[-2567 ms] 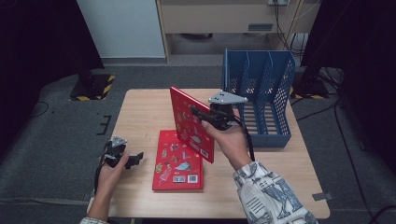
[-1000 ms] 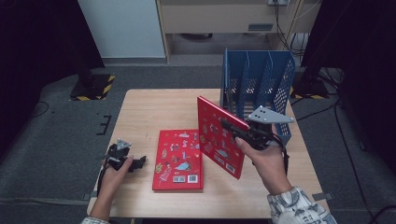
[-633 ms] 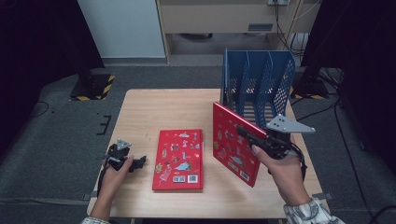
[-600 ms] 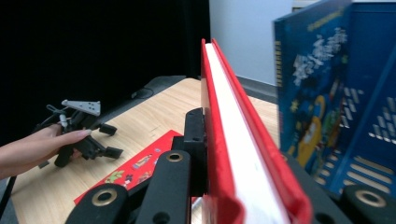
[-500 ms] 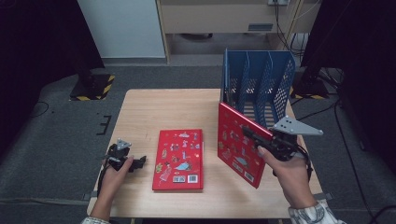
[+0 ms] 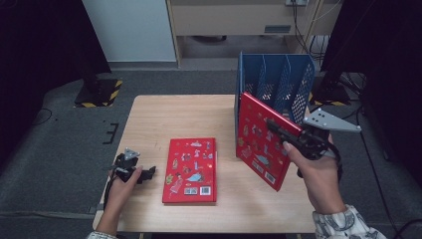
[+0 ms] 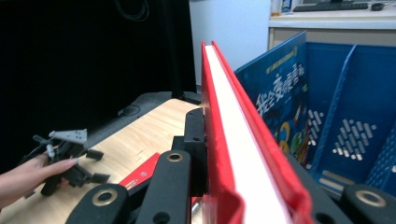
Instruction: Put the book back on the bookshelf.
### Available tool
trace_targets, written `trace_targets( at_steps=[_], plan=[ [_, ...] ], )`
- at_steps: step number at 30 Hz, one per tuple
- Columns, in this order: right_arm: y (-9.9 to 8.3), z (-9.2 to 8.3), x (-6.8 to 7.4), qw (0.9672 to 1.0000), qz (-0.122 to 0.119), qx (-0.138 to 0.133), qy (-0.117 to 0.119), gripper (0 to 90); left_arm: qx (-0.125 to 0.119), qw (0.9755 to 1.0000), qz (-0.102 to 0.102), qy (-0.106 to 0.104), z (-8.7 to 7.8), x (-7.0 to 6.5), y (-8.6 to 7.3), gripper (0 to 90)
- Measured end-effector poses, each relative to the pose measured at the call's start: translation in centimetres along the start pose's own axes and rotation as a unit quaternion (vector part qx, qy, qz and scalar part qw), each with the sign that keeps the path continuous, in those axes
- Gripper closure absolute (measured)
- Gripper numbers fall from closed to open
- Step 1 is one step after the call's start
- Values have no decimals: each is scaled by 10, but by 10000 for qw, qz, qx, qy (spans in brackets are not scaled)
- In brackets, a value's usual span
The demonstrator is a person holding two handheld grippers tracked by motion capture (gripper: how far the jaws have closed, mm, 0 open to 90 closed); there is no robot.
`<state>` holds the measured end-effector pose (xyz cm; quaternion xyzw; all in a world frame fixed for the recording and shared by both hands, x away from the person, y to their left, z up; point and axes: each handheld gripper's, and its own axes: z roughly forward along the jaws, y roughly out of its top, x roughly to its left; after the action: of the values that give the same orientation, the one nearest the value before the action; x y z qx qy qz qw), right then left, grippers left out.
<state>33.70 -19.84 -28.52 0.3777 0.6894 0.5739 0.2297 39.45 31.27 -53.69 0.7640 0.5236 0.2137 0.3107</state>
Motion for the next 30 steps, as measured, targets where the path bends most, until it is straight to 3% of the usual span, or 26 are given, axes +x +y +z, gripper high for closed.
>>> trace_targets(
  at_steps=[12, 23, 30],
  plan=[
    [24, -4, -23, 9996, 140, 24, -262, 789, 4, 10000, 26, 4, 0, 0, 0, 0],
    [28, 5, -56, 9957, 260, 38, -886, 788, 28, 10000, 23, 9, 0, 1, 0, 0],
    [38, 19, -68, 9923, 263, 47, -1206, 789, 4, 10000, -1, 10, 0, 0, 0, 0]
  ],
)
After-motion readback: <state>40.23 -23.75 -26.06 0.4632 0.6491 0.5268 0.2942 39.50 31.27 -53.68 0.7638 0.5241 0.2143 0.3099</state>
